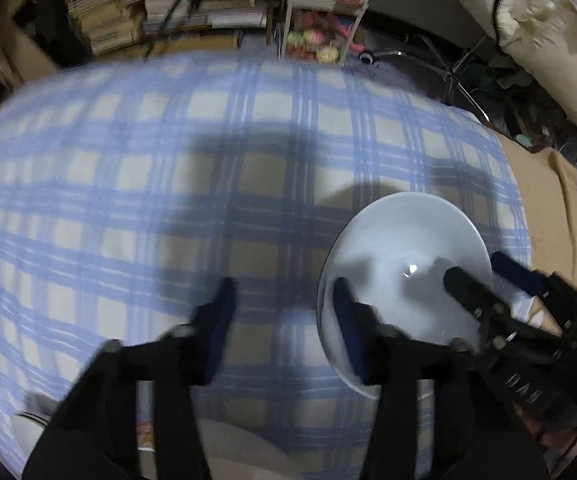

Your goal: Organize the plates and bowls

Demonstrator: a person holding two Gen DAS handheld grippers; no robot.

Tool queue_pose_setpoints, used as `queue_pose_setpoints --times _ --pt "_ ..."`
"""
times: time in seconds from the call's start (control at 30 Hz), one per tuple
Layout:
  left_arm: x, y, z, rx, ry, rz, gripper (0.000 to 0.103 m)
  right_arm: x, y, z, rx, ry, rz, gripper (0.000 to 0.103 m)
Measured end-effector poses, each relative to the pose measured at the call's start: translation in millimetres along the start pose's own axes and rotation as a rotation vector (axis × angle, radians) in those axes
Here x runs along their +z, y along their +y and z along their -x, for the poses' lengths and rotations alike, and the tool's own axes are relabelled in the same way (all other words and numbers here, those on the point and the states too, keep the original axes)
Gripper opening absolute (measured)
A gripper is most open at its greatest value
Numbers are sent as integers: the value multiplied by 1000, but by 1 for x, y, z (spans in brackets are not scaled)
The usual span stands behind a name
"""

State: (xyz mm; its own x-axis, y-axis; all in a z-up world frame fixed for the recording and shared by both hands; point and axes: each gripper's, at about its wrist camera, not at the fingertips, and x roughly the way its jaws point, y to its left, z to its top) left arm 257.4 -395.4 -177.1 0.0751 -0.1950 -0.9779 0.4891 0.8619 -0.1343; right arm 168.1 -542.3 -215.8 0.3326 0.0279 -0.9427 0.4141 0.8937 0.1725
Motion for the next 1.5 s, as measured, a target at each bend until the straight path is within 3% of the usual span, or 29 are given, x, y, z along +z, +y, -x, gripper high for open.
queue_pose_setpoints --times 0.1,0.23,0.3,0.43,0.67,1.03,1.23,1.5 --pt "0 -2 -5 -69 20 10 13 -1 2 -6 37 17 -22 49" --pt "-5 -18 1 -33 -1 -45 7 -2 10 -7 71 22 -48 15" --pt "-6 -19 3 -25 1 -17 7 -3 13 -6 67 26 -59 10" --pt "-12 -24 16 10 0 -22 7 -8 14 4 95 36 -101 11" --pt "-30 -26 65 46 -70 -64 7 -16 28 43 124 -22 -73 11" --pt "-69 8 137 106 -152 -27 8 -41 82 96 176 -90 29 11" --pt "-93 18 154 143 -176 -38 10 -59 102 113 197 -111 38 11" --pt "-124 39 152 120 -163 14 10 -88 122 112 197 -106 31 13"
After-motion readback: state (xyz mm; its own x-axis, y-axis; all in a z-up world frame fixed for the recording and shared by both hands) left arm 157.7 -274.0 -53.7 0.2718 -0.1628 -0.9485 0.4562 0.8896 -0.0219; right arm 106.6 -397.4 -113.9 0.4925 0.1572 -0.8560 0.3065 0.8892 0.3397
